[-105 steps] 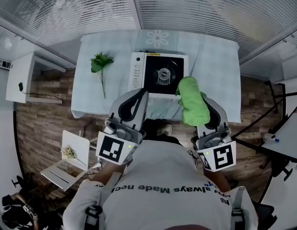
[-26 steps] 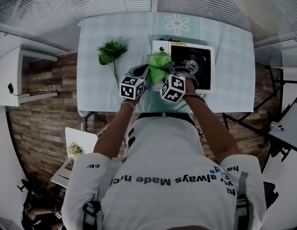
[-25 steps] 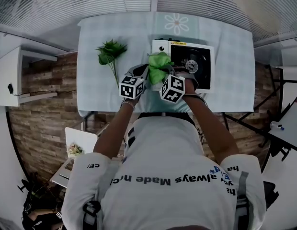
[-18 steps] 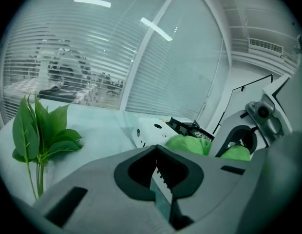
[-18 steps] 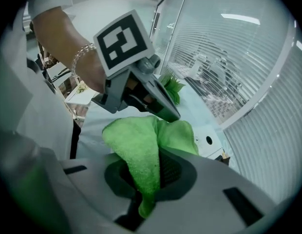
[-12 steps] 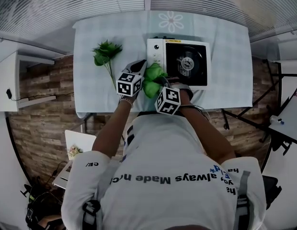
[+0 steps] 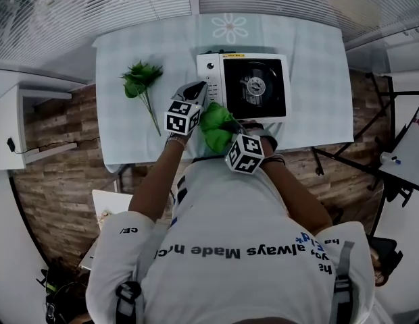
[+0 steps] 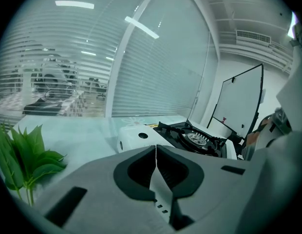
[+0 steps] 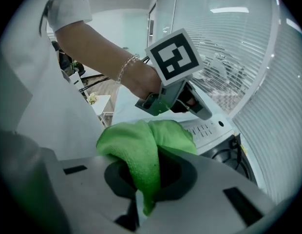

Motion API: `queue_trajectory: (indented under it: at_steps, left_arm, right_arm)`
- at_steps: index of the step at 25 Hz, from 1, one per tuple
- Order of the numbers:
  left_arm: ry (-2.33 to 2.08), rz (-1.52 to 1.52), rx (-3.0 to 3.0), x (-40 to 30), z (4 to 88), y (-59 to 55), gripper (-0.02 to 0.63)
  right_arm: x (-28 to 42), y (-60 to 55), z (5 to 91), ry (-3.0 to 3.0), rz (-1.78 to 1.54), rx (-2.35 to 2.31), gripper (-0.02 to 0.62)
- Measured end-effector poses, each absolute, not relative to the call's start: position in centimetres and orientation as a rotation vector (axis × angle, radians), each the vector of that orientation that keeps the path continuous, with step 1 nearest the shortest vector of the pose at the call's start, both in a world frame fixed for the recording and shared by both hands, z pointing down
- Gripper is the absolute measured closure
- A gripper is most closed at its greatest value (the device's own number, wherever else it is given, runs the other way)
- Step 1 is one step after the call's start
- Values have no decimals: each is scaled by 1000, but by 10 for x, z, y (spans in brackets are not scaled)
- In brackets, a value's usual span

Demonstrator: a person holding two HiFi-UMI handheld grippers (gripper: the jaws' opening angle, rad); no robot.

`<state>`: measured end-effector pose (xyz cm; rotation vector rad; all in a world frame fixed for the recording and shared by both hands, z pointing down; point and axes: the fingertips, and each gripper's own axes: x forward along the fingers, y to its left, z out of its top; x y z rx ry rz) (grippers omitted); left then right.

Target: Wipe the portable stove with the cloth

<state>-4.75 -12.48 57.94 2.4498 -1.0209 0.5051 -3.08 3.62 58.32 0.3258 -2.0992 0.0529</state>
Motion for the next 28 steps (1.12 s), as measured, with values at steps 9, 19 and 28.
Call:
queue_trajectory:
  at_steps: [9,19,28]
  left_arm:
    - [-981,594,2482,-29,583,-115,592]
    - [-989,697,2523,-23,589,-107,594]
    - [-1016,775,2554,-22,590,-107,594]
  right_arm:
    - [27,30,586,-2059,164,396,572]
    - [76,8,589,-2054,291,501,572]
    - [107,7,592,-2040,354,541,572]
